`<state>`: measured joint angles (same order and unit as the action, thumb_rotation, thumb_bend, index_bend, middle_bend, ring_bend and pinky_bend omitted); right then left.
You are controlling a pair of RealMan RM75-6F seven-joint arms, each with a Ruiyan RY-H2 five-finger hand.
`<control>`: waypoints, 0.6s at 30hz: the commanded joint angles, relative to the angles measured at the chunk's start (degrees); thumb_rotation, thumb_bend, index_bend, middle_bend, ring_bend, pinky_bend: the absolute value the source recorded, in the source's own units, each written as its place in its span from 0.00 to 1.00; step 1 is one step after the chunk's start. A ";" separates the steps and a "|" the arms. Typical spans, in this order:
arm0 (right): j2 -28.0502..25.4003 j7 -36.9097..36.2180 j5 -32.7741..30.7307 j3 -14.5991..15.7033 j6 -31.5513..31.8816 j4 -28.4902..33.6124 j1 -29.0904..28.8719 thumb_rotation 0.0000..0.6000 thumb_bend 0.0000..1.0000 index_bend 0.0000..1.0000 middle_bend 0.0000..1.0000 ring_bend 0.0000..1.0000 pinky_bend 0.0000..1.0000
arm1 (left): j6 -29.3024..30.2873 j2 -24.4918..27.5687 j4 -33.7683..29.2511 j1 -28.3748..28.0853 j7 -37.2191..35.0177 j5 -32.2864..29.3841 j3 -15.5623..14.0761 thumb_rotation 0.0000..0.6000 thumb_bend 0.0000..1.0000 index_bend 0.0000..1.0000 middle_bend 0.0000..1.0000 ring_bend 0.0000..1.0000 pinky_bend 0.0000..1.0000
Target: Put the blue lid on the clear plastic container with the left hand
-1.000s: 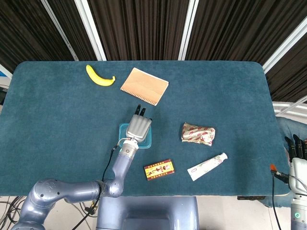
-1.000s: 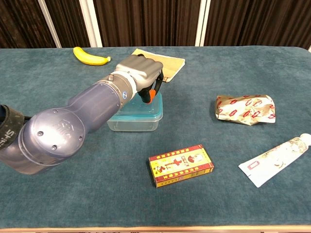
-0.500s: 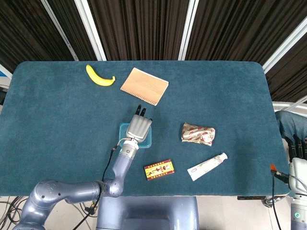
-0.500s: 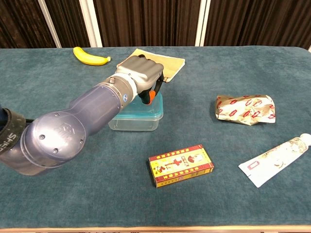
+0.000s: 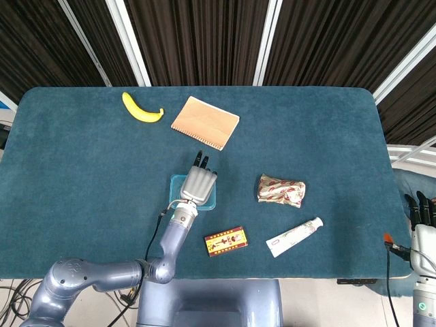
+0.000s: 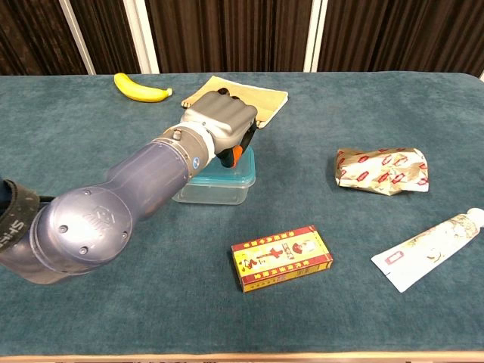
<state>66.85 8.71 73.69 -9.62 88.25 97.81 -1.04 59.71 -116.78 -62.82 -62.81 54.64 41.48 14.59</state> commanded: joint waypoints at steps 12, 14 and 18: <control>0.12 0.12 0.04 0.06 0.02 -0.03 0.00 1.00 0.30 0.12 0.03 0.03 0.00 | 6.54 8.00 -13.68 2.17 -1.62 4.76 3.55 1.00 0.43 0.41 0.38 0.06 0.02; 0.14 0.15 0.01 0.07 -0.01 -0.03 -0.01 1.00 0.30 0.12 0.03 0.03 0.00 | 7.03 9.60 -16.16 2.88 -1.63 5.00 3.34 1.00 0.40 0.37 0.36 0.06 0.02; 0.18 0.26 0.03 0.12 -0.02 -0.03 -0.01 1.00 0.30 0.12 0.03 0.03 0.00 | 7.43 12.09 -20.27 4.02 -1.34 4.95 2.59 1.00 0.34 0.34 0.31 0.04 0.01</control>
<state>67.03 8.97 73.72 -9.50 88.22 97.79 -1.05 66.67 -106.12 -81.31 -59.61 53.16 46.28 17.61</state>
